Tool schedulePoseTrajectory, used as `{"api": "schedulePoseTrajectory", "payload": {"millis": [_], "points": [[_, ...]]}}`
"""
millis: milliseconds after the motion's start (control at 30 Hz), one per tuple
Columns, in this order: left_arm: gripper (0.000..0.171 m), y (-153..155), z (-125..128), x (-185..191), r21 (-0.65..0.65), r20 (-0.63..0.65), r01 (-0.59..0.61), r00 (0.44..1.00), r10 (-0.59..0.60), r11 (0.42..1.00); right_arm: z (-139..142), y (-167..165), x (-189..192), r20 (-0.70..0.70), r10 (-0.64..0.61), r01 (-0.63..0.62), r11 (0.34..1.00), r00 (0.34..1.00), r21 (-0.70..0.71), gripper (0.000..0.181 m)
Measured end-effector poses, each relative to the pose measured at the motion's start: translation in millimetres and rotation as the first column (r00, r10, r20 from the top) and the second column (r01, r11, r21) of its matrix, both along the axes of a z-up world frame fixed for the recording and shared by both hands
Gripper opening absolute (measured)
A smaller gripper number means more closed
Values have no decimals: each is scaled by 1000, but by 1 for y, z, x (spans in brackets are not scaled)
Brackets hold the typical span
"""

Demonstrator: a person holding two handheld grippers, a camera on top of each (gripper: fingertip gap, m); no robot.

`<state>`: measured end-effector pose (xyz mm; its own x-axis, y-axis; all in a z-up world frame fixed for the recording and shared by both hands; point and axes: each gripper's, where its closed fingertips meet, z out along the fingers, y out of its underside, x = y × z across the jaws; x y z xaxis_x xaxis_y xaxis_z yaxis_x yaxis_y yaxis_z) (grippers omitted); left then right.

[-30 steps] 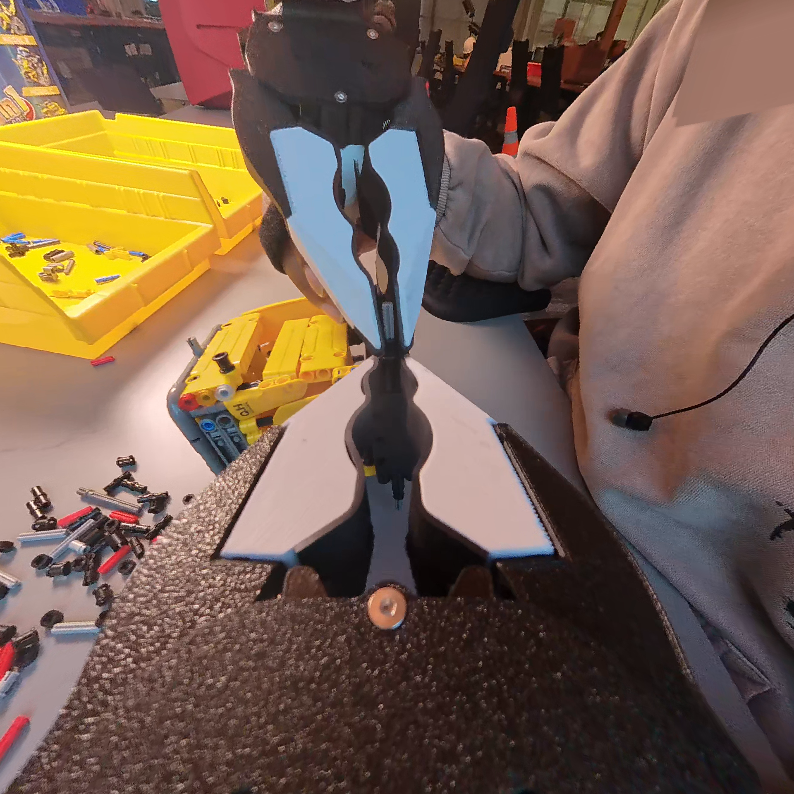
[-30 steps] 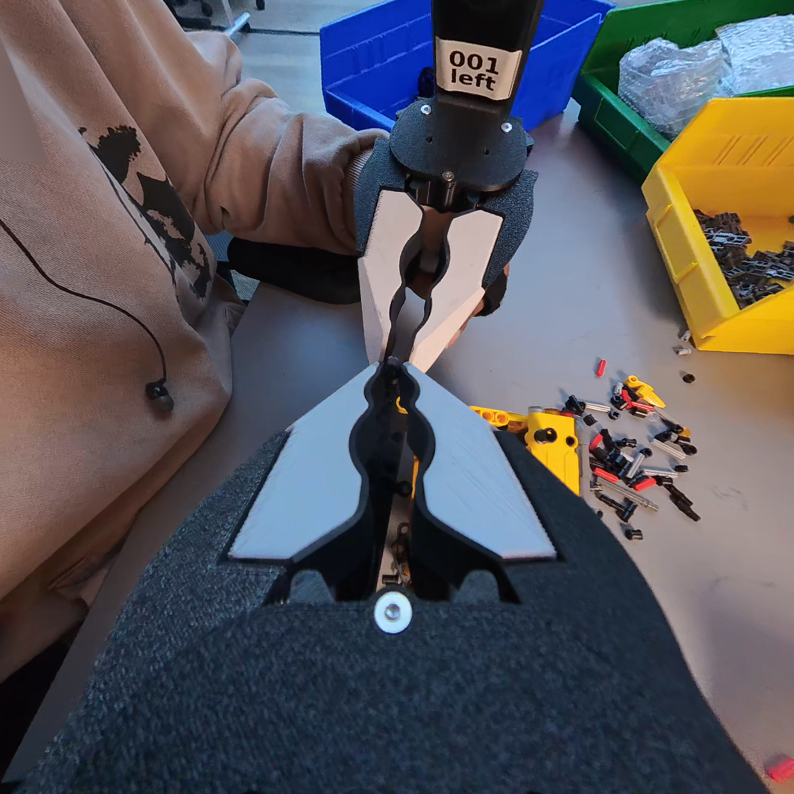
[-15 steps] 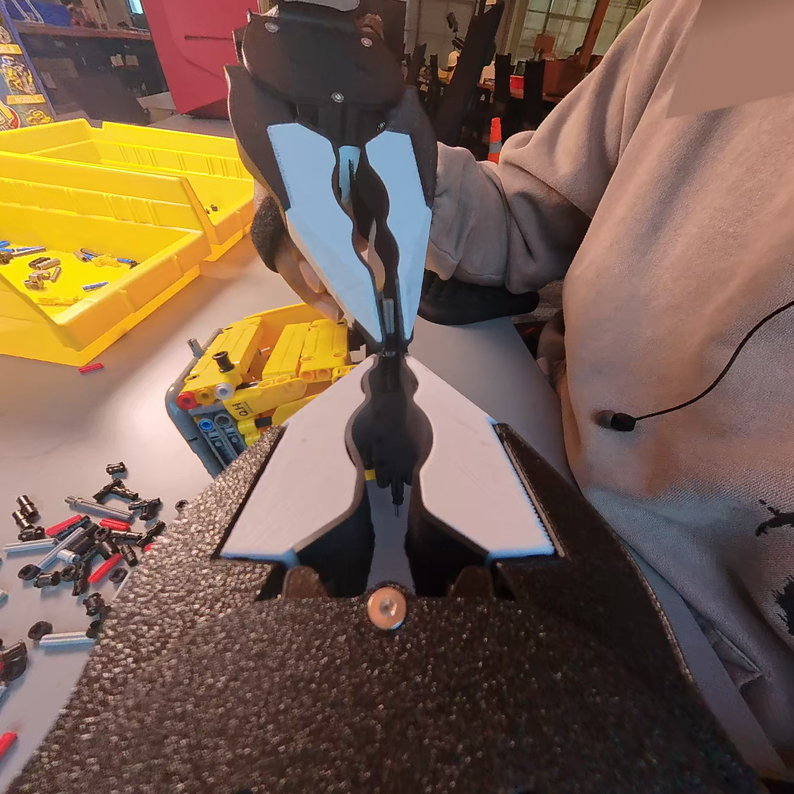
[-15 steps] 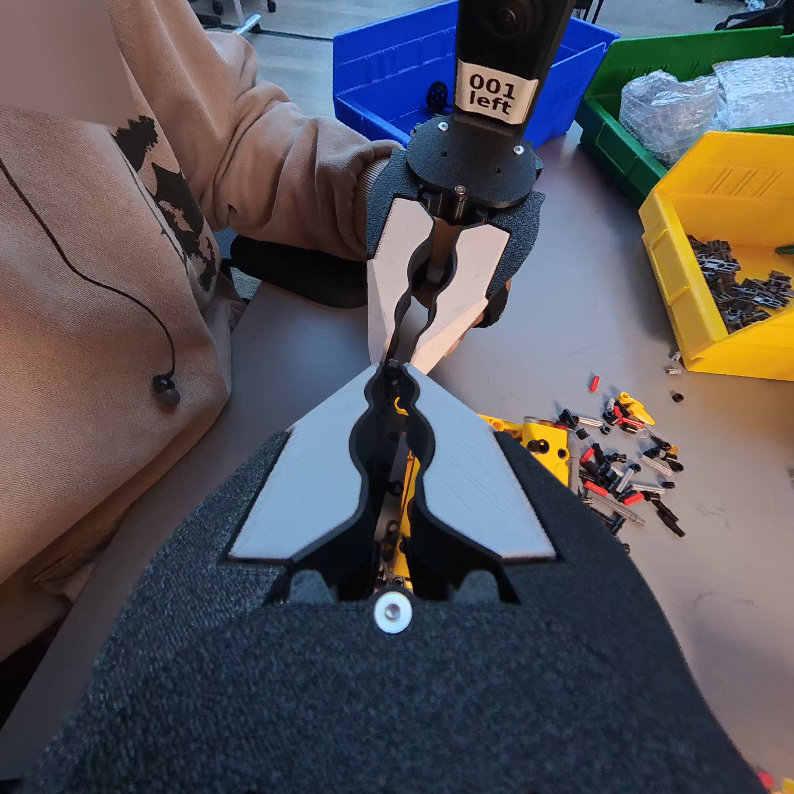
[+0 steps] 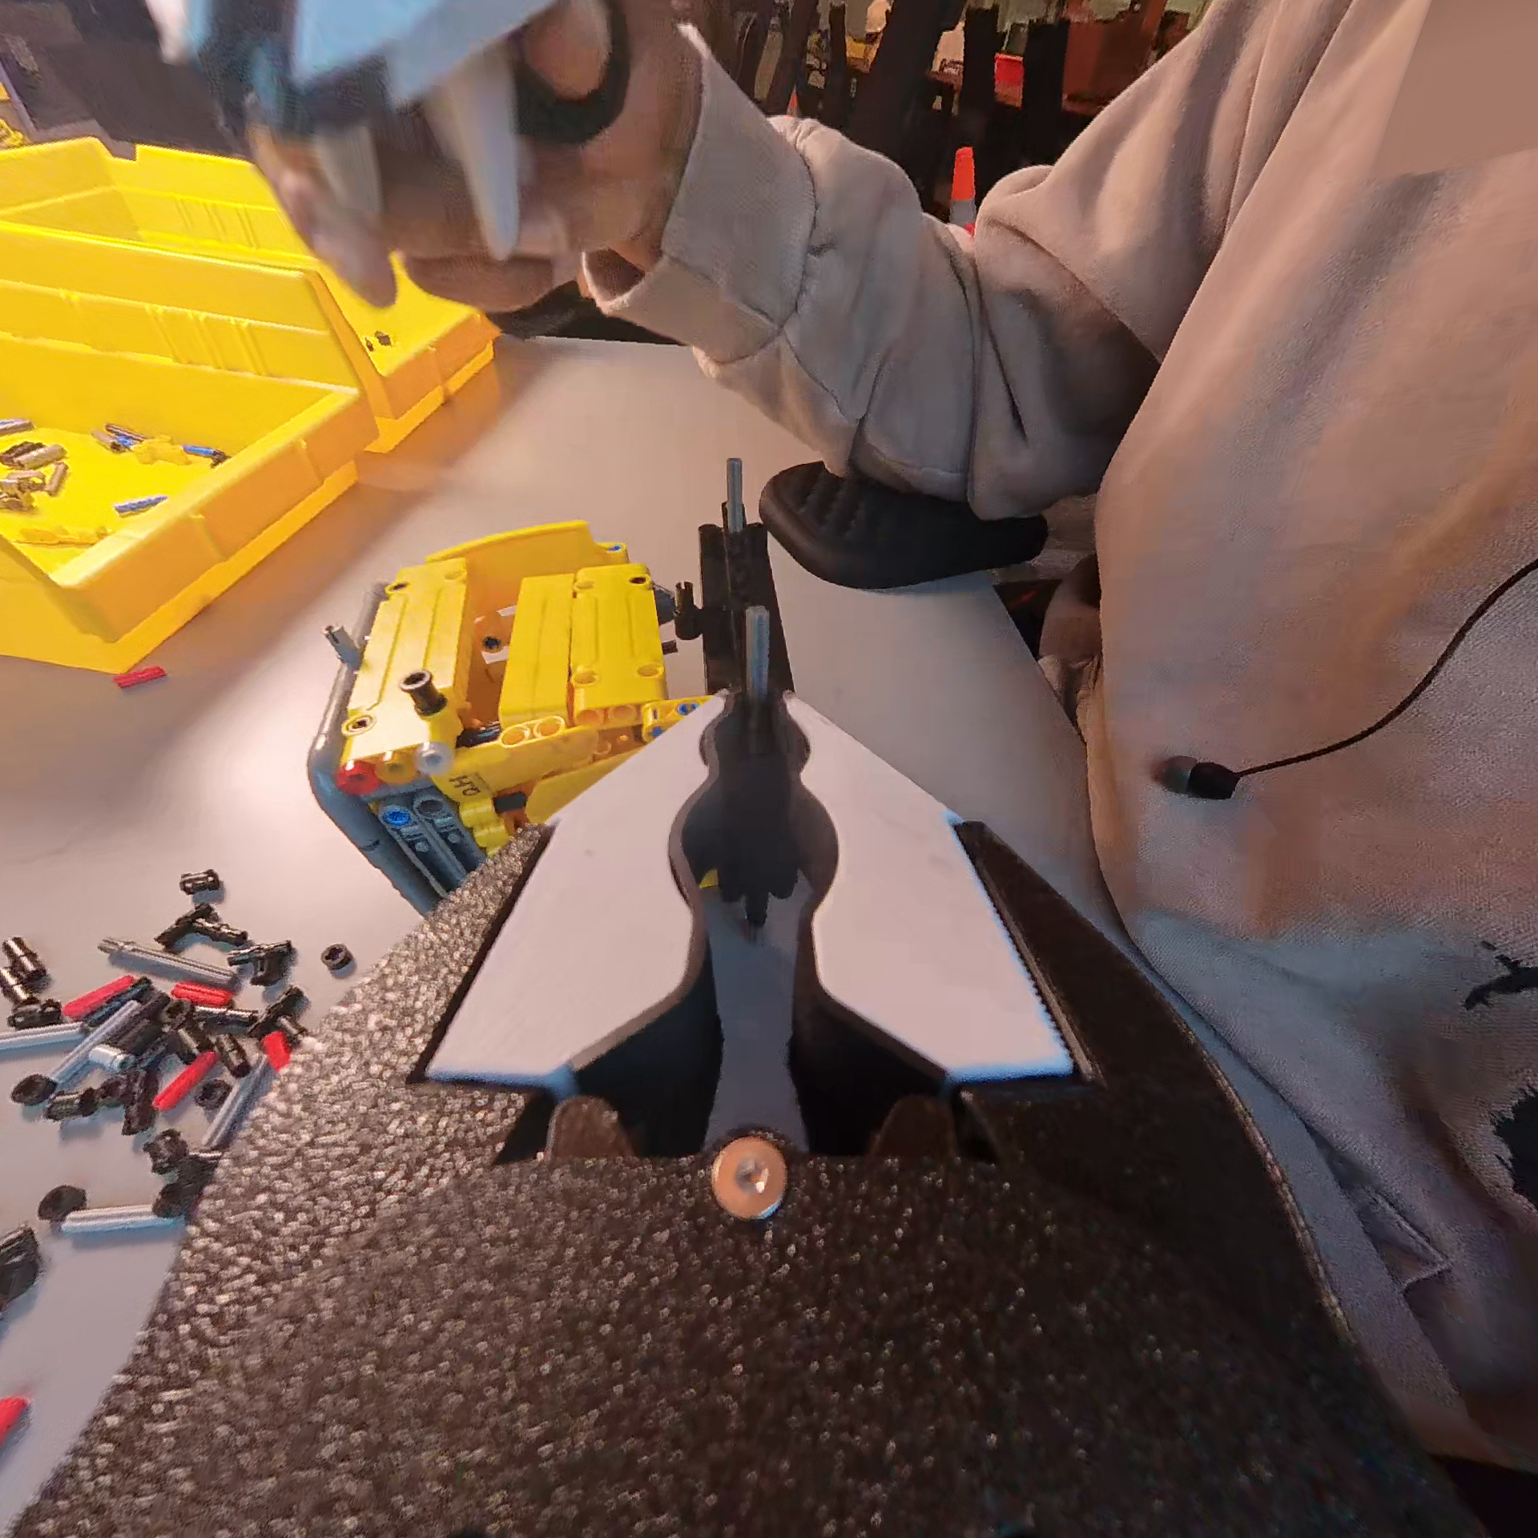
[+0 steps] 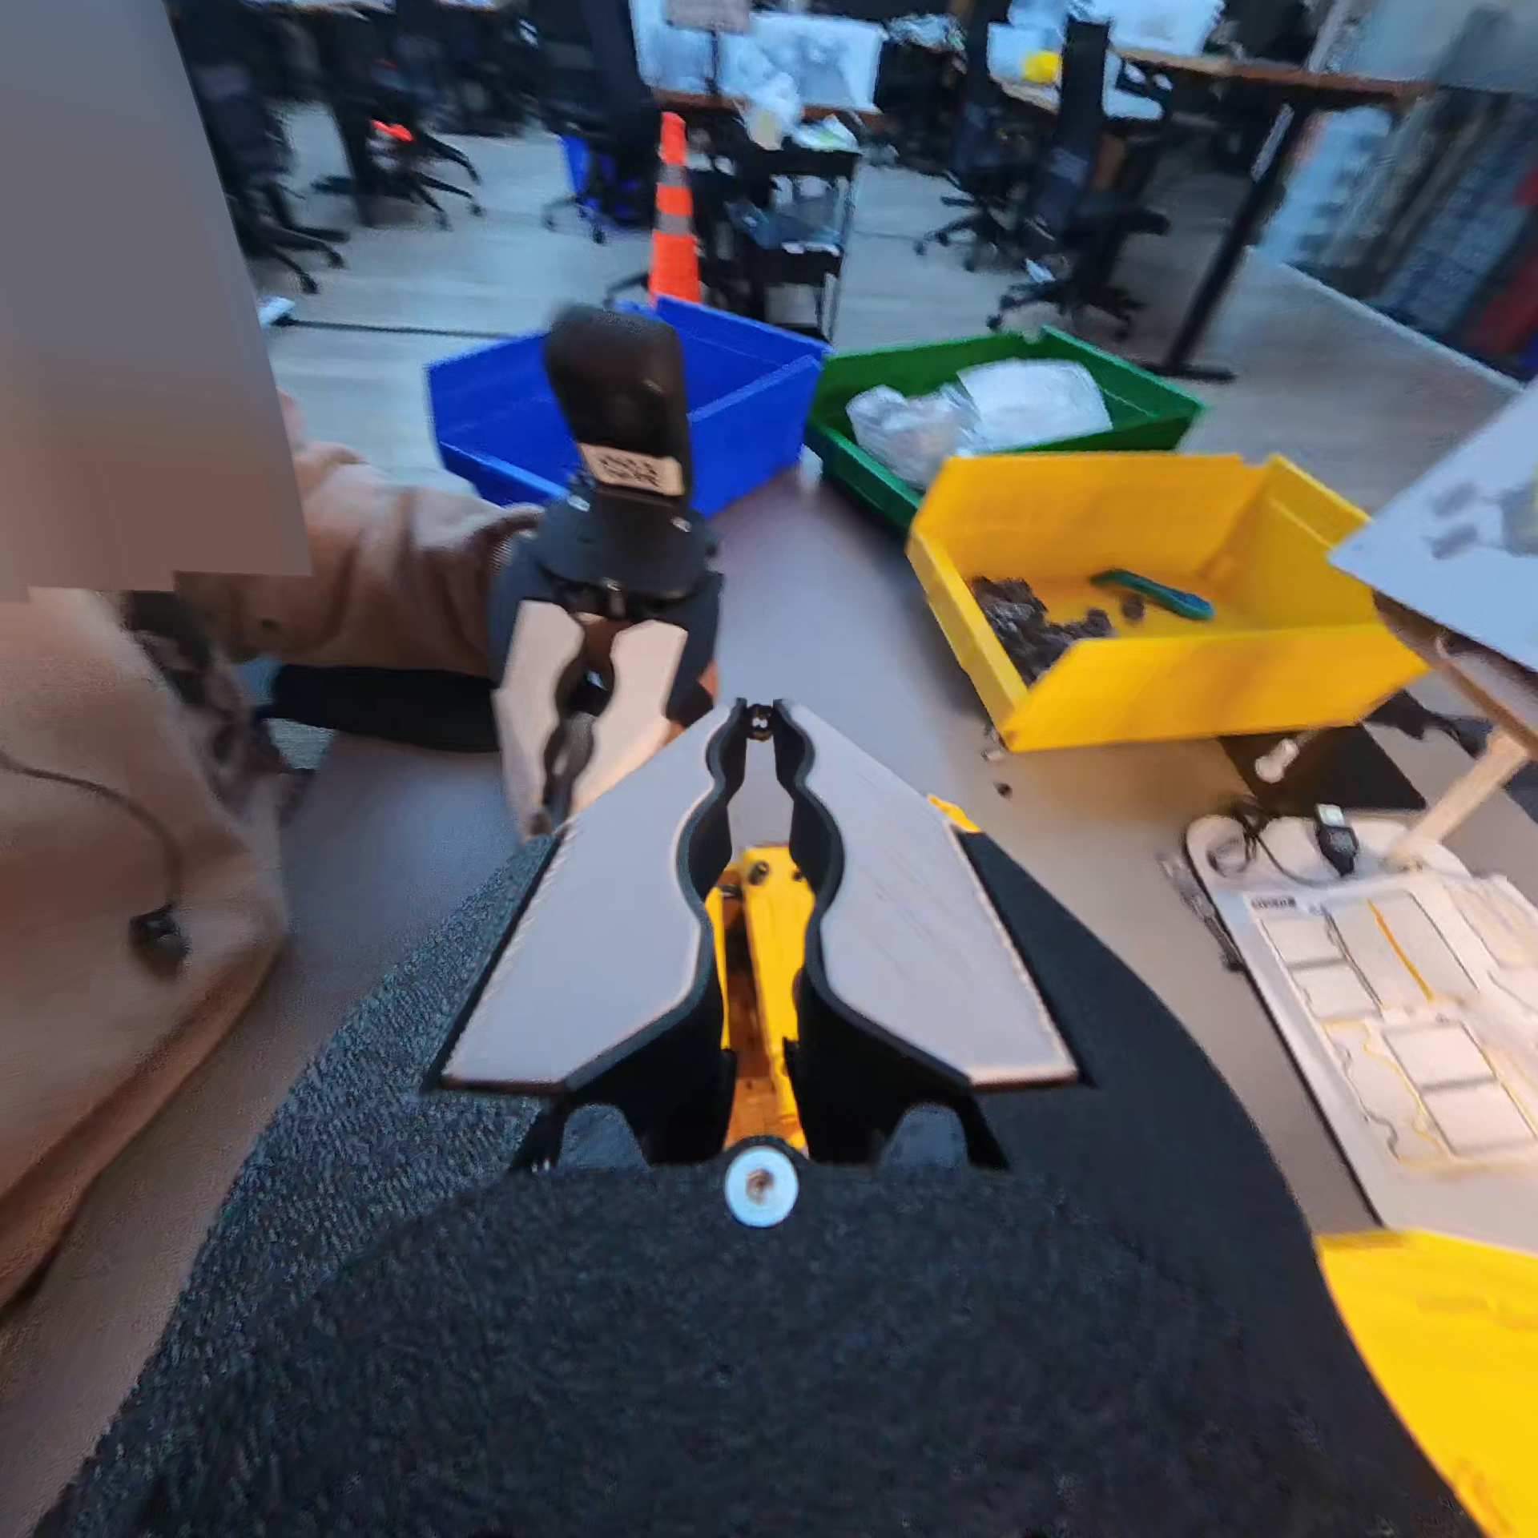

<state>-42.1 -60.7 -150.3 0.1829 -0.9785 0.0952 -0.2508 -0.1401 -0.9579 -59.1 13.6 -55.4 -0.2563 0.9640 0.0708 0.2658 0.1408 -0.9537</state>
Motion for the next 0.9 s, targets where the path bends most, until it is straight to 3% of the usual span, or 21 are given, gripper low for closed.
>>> {"api": "schedulePoseTrajectory", "payload": {"millis": [100,200,300,400,500,700,900], "points": [[12,-1,0,1,-2,9,4,1000,-4,1000,-46,42,-25,116,-156,153,988,981,34,4],[7,0,1,2,-5,35,0,999,0,1000,-95,76,-49,237,-211,206,977,948,49,4],[7,-1,1,1,3,39,1,999,-1,1000,-134,96,-67,342,-205,193,979,917,67,5],[8,-1,0,0,7,39,3,999,-3,1000,-148,100,-76,380,-178,184,983,908,20,14],[8,-2,0,0,5,43,8,999,-8,1000,-133,97,-76,324,-177,191,982,929,-10,18],[7,-2,0,0,-3,56,16,998,-16,1000,-74,81,-52,141,-193,199,980,971,-30,19],[7,-1,1,1,11,52,2,999,-3,1000,-31,16,-6,42,-32,35,997,999,-64,20]]}}
